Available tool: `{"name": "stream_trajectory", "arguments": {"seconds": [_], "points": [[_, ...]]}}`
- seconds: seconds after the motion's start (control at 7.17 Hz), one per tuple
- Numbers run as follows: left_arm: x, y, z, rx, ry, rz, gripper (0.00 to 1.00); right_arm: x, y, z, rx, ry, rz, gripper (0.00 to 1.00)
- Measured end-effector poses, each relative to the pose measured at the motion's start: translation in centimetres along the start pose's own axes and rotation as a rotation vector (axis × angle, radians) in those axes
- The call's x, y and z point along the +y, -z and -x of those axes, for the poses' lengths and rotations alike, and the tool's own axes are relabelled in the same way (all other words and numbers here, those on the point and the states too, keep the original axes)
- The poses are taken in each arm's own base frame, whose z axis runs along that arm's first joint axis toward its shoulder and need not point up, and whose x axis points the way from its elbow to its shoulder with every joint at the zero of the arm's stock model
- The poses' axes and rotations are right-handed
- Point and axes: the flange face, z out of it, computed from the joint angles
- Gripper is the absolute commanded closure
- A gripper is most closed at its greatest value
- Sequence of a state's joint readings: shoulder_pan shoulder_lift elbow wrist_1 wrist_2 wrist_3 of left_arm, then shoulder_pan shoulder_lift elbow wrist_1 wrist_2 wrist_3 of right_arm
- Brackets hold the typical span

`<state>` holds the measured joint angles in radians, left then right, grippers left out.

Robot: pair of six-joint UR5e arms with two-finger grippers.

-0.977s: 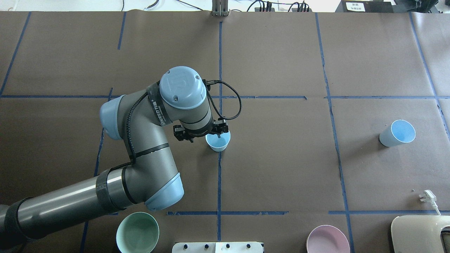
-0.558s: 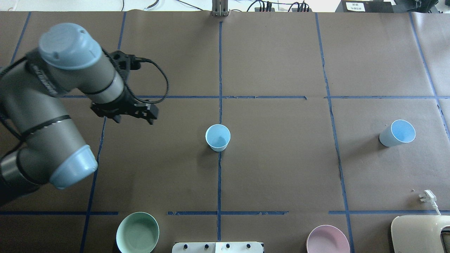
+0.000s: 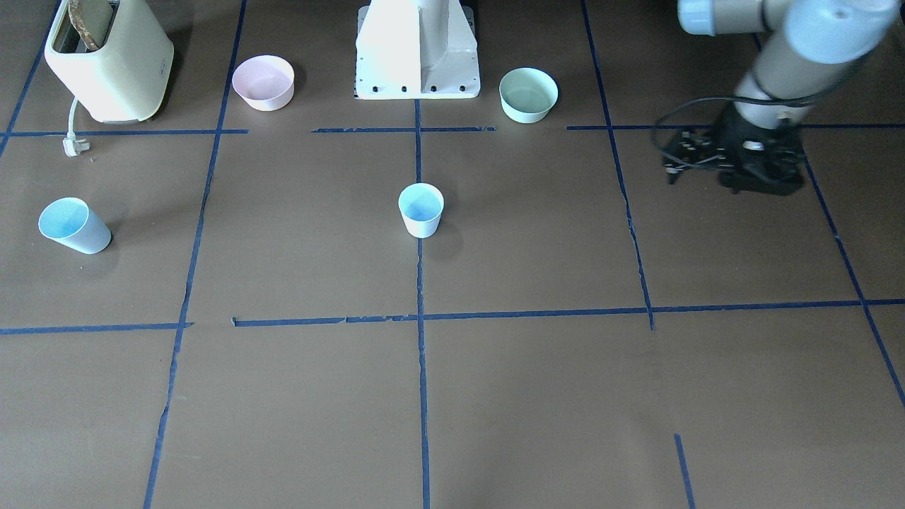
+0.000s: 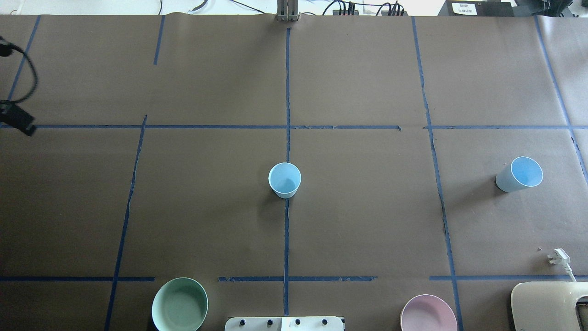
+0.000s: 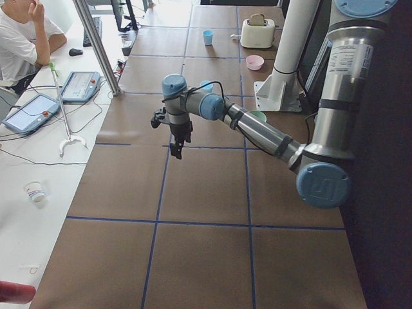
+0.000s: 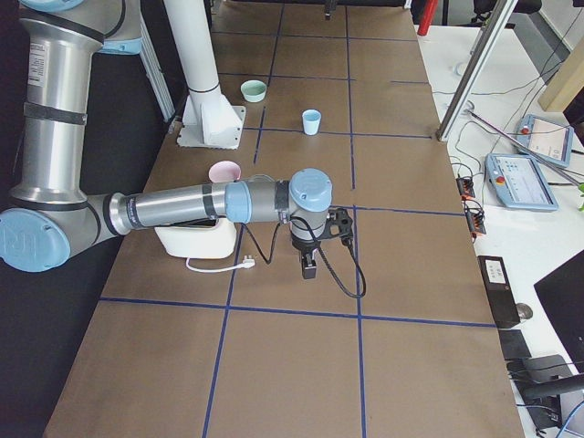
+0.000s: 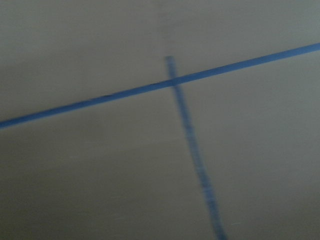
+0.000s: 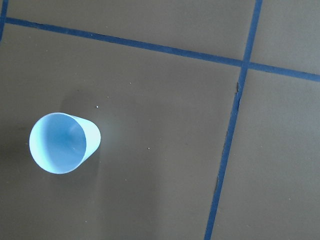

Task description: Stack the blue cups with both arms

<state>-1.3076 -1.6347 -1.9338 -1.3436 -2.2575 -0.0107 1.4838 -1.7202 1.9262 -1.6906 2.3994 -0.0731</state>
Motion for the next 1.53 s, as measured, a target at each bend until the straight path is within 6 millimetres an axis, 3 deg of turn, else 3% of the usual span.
{"name": "stream_trajectory", "arguments": {"seconds": [0.14, 0.28, 0.42, 0.7, 1.26, 1.53], "points": [[3.3, 0.0, 8.1, 0.018, -0.001, 0.003, 0.0, -0.9, 0.0, 0.9, 0.001, 0.005, -0.002, 0.0], [6.9, -0.6, 14.4, 0.041, 0.017, 0.006, 0.0, -1.7, -0.1, 1.7, 0.002, 0.002, -0.001, 0.0], [10.1, -1.4, 17.9, 0.055, 0.046, 0.009, 0.0, -2.5, -0.3, 2.8, 0.009, -0.019, 0.002, 0.0], [12.9, -2.0, 20.0, 0.065, 0.075, 0.005, 0.0, -4.0, -2.0, 4.8, 0.049, -0.054, -0.011, 0.0], [13.1, -1.9, 20.1, 0.065, 0.075, -0.002, 0.0, -5.6, -10.6, 8.6, 0.051, -0.072, -0.092, 0.0], [13.1, -1.9, 20.1, 0.065, 0.075, -0.002, 0.0, -5.0, -13.0, 9.0, 0.033, -0.08, -0.107, 0.0]]}}
